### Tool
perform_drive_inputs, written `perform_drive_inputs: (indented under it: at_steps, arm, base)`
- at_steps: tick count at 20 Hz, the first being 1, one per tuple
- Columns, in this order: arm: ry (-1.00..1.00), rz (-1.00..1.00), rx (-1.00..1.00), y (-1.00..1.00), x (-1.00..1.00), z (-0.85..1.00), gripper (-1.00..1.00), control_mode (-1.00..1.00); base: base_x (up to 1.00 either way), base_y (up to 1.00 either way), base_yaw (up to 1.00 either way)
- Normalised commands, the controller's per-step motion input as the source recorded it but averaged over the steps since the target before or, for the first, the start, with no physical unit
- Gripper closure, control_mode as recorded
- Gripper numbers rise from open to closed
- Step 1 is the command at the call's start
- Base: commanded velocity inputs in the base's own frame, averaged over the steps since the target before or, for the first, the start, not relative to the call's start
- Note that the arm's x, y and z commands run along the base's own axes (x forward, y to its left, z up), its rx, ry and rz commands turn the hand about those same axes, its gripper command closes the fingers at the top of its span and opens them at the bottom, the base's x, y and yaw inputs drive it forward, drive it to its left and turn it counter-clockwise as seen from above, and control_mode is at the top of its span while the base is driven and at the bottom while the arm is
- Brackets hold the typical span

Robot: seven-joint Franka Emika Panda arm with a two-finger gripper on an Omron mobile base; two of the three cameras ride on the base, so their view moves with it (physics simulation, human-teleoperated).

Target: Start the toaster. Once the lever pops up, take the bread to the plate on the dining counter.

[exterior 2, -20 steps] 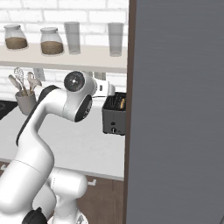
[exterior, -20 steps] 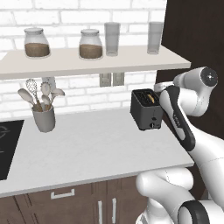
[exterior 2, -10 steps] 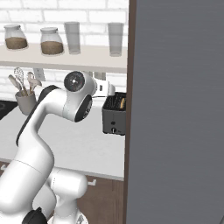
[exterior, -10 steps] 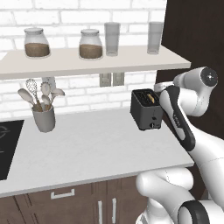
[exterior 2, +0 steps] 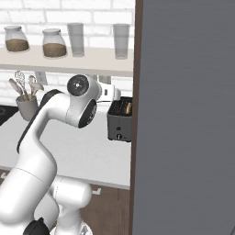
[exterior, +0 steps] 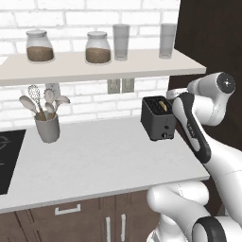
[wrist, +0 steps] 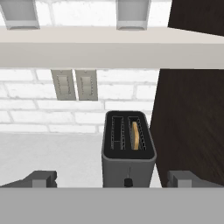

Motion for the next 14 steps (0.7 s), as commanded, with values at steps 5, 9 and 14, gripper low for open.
perform_drive_inputs:
  at_steps: [5,9,14]
  arm:
    - [0.0,0.0,0.0,0.0,0.0,0.0,-1.0,-1.0]
    - [0.0,0.0,0.0,0.0,0.0,0.0,-1.0,-1.0]
    - [0.0,0.0,0.0,0.0,0.0,0.0,-1.0,-1.0]
  base:
    - [0.0,0.0,0.0]
    - [0.0,0.0,0.0]
    - [0.0,0.0,0.0]
